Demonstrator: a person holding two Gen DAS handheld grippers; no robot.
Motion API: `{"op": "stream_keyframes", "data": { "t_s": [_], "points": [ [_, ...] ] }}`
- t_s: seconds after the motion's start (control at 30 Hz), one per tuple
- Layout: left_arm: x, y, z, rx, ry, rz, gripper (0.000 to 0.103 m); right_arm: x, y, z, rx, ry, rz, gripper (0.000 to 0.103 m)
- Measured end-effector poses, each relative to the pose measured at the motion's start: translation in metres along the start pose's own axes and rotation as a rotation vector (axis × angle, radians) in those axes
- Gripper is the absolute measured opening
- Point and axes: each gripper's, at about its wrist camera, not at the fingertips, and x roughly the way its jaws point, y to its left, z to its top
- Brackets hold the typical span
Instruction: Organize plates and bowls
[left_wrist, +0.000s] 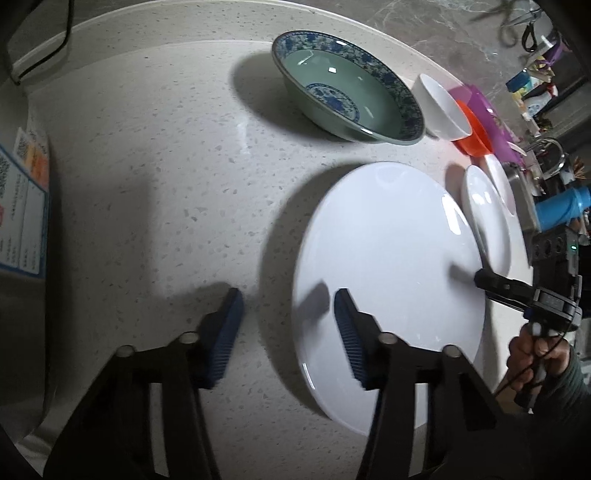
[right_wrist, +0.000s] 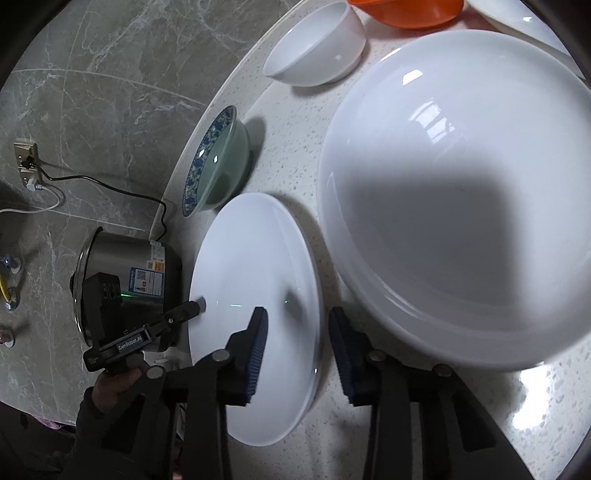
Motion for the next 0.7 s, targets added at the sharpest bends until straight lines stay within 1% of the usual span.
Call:
{"op": "stream_keyframes", "data": {
  "t_s": [0.03, 0.13, 0.17, 0.2, 0.27, 0.33, 0.37, 0.6, 0.67, 0.7],
  "points": [
    [0.0017, -0.0012, 0.0010, 0.002, 0.006, -0.013, 0.038, 0.0004, 0.0002, 0.0006, -0.003, 0.005, -0.009, 0.029],
    [0.0045, -0.0040, 0.0022, 0.015, 0.024, -0.040, 0.034, 0.0026, -0.0003, 0.0010, -0.002, 0.024, -0.010, 0.024],
    [0.0048, -0.0037, 0.0016, 0.015, 0.032, -0.057, 0.030, 0.0028, -0.0005, 0.0008, 0.001, 0.025, -0.009, 0.023],
    [0.0074, -0.0052, 0.0021, 0.016, 0.043, -0.078, 0.029, 0.0034, -0.0007, 0.0008, 0.004, 0.030, -0.007, 0.021],
    [0.0092, -0.0088, 0.0034, 0.029, 0.049, -0.072, 0.028, 0.0049, -0.0023, 0.0015, 0.016, 0.044, -0.009, 0.017],
    [0.0101, -0.0089, 0.0046, 0.026, 0.053, -0.082, 0.028, 0.0056, -0.0055, 0.0037, 0.037, 0.055, -0.005, 0.014],
    [0.0098, -0.0076, 0.0042, 0.023, 0.054, -0.086, 0.026, 0.0063, -0.0066, 0.0045, 0.046, 0.060, -0.006, 0.011],
    [0.0099, -0.0074, 0.0028, 0.051, 0.081, -0.087, 0.023, 0.0065, -0.0043, 0.0079, 0.039, 0.083, -0.025, 0.012],
    [0.0094, -0.0053, 0.0018, 0.058, 0.091, -0.087, 0.018, 0.0065, -0.0049, 0.0091, 0.038, 0.084, -0.028, 0.012],
    [0.0095, -0.0038, 0.0015, 0.054, 0.094, -0.097, 0.018, 0.0062, -0.0047, 0.0098, 0.036, 0.086, -0.032, 0.012]
  ]
}}
